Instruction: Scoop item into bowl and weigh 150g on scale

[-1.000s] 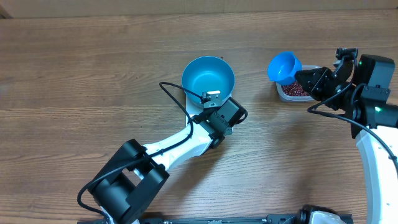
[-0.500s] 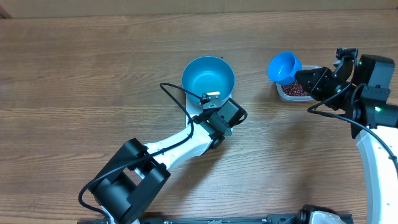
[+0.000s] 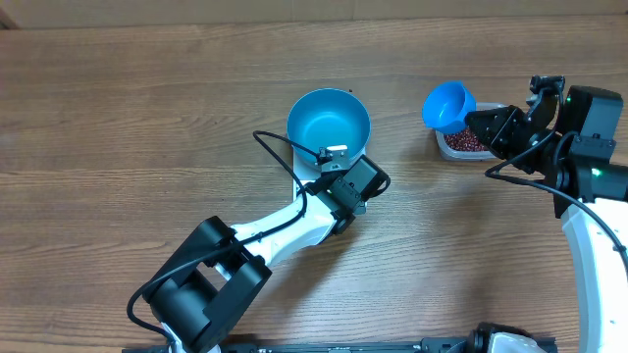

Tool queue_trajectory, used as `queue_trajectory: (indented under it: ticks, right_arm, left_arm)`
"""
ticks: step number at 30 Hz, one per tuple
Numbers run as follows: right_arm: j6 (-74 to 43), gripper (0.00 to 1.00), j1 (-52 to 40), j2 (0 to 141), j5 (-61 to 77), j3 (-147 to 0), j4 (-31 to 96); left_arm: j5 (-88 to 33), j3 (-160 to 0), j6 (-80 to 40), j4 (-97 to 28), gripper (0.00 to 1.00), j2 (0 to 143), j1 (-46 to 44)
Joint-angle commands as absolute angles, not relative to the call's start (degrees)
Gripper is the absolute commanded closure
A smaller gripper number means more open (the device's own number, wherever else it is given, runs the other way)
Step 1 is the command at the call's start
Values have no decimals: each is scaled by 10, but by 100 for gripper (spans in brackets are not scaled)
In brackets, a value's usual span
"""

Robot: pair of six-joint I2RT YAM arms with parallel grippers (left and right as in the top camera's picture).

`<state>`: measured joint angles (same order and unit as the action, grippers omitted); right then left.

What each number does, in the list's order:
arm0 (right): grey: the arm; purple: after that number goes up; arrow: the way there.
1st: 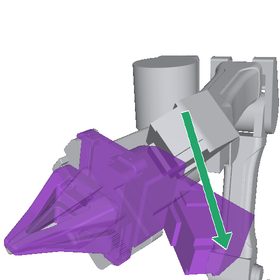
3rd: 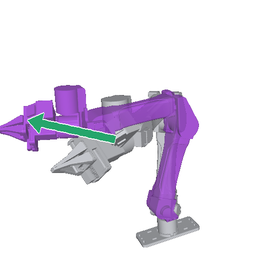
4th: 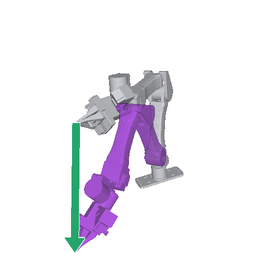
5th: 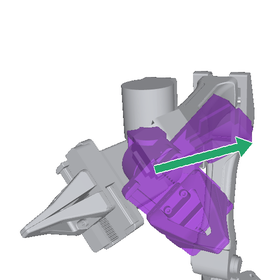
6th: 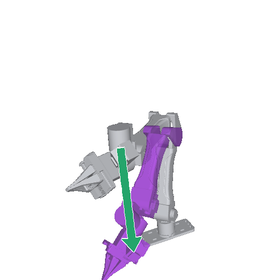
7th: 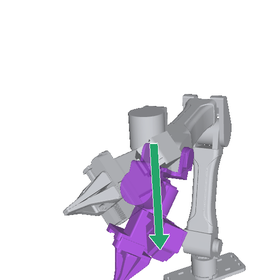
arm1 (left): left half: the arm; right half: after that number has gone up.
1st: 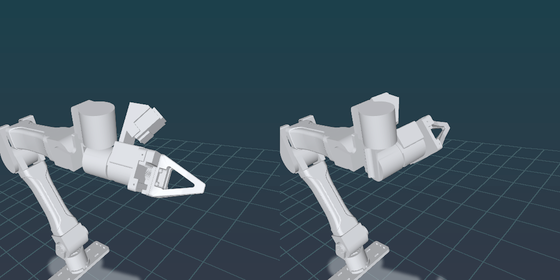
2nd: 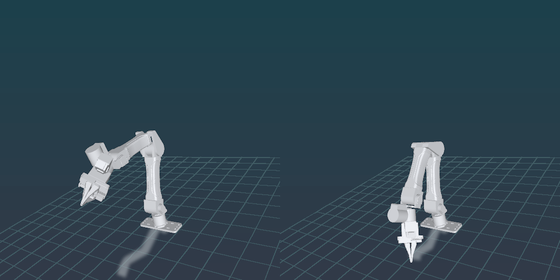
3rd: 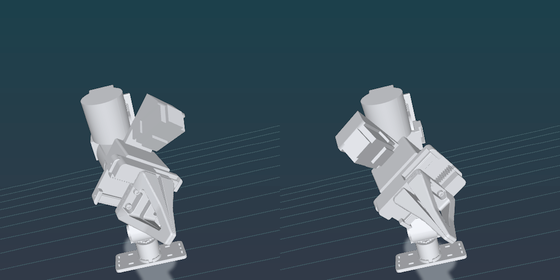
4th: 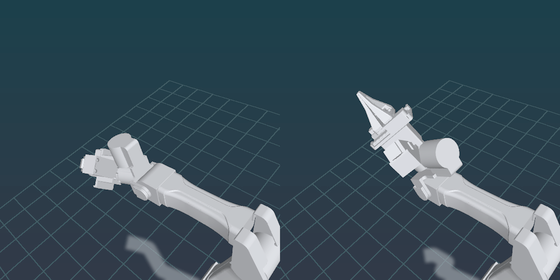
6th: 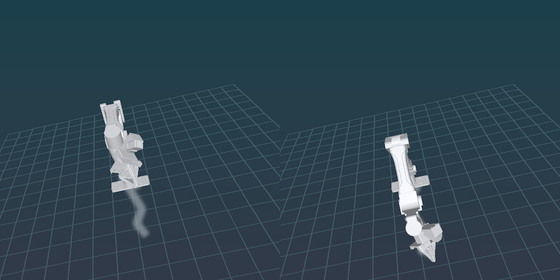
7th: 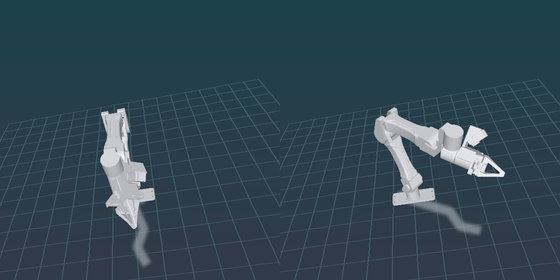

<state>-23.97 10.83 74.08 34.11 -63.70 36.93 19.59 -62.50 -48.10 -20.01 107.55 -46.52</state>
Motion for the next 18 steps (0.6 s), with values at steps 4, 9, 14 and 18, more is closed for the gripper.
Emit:
queue_trajectory:
  ticks: [4, 9, 14, 18]
  right_arm:
    - [-235, 96, 110, 726, 342, -649, 367]
    - [-235, 96, 110, 726, 342, -649, 367]
    - [-235, 96, 110, 726, 340, -649, 367]
    - [-237, 96, 110, 726, 340, -649, 366]
  left_arm:
    - [199, -619, -489, -195, 96, 1102, -468]
    - [199, -619, -489, -195, 96, 1102, -468]
    - [195, -627, -461, -194, 96, 1098, -471]
    - [194, -648, -400, -197, 95, 1077, -485]
